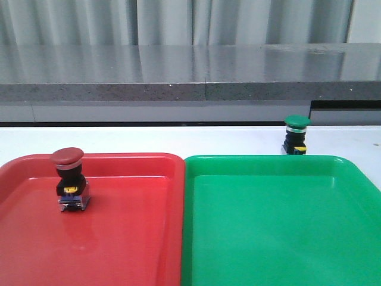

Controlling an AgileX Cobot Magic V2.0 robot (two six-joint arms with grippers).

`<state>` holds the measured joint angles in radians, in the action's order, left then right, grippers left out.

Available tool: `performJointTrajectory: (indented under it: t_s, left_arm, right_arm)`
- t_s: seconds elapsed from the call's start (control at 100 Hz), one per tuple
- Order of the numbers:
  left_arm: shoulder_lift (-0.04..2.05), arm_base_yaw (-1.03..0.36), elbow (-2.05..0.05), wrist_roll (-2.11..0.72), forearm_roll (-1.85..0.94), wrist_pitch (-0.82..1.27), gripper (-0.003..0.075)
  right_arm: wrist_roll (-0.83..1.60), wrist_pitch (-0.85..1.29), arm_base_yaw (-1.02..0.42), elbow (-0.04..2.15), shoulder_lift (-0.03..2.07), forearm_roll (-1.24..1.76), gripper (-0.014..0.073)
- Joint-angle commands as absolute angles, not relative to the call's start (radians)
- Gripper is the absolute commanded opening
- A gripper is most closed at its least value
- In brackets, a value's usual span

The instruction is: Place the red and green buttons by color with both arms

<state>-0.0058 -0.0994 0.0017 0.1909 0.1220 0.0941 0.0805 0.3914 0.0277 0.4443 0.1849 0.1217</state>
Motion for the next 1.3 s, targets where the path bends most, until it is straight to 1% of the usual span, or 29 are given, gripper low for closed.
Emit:
performJointTrajectory:
  t_s: [0.0,0.16,0.36,0.59,0.64,0.69,0.76,0.81,0.83,0.88,0.95,1.0,1.13,1.29]
  left_arm:
    - [-0.036,-0.098,0.044,0.194,0.12,0.01,-0.0019]
    - [-0.036,-0.098,0.044,0.194,0.12,0.01,-0.0019]
    - [-0.036,-0.098,0.044,0.194,0.12,0.01,-0.0019]
    - [-0.036,-0.098,0.044,0.194,0.12,0.01,-0.0019]
    - [-0.036,-0.098,0.044,0.194,0.12,0.01,-0.0019]
    - [-0.036,-0.098,0.044,0.194,0.12,0.01,-0.0019]
    - [-0.036,-0.098,0.044,0.194,0.12,0.01,-0.0019]
    - [-0.036,-0.098,0.044,0.194,0.12,0.01,-0.0019]
    - [-0.036,-0.098,0.044,0.194,0.12,0.01,-0.0019]
    - [-0.036,-0.098,0.044,0.194,0.12,0.01,-0.0019]
    - [-0.036,-0.098,0.044,0.194,0.12,0.01,-0.0019]
    - [-0.036,-0.098,0.044,0.194,0.12,0.01,-0.0019]
    - [-0.036,-0.098,0.044,0.194,0.12,0.01,-0.0019]
    - [-0.036,-0.098,0.044,0.194,0.12,0.01,-0.0019]
  right_arm:
    - [0.085,0.506,0.027,0.587,0.297,0.127,-0.0068]
    - [0.085,0.672,0.027,0.748,0.488,0.127,-0.0068]
    - [0.085,0.662,0.027,0.796,0.628,0.128,-0.0068]
    - [0.085,0.668,0.027,0.796,0.708,0.169,-0.006]
    - [0.085,0.674,0.027,0.796,0.714,0.185,-0.003]
    - [0.085,0.678,0.027,0.796,0.714,0.207,0.0024]
    - [0.085,0.679,0.027,0.796,0.714,0.241,0.0149]
    - [0.085,0.68,0.027,0.796,0.714,0.252,0.0271]
    - [0.085,0.68,0.027,0.796,0.714,0.253,0.0302]
    - [0.085,0.68,0.027,0.796,0.714,0.253,0.0417]
    - [0.085,0.679,0.027,0.796,0.714,0.253,0.0514]
    - [0.085,0.674,0.027,0.796,0.714,0.253,0.0542]
    - [0.086,0.664,0.027,0.796,0.714,0.253,0.0539]
    - [0.091,0.629,0.027,0.806,0.792,0.254,0.0539]
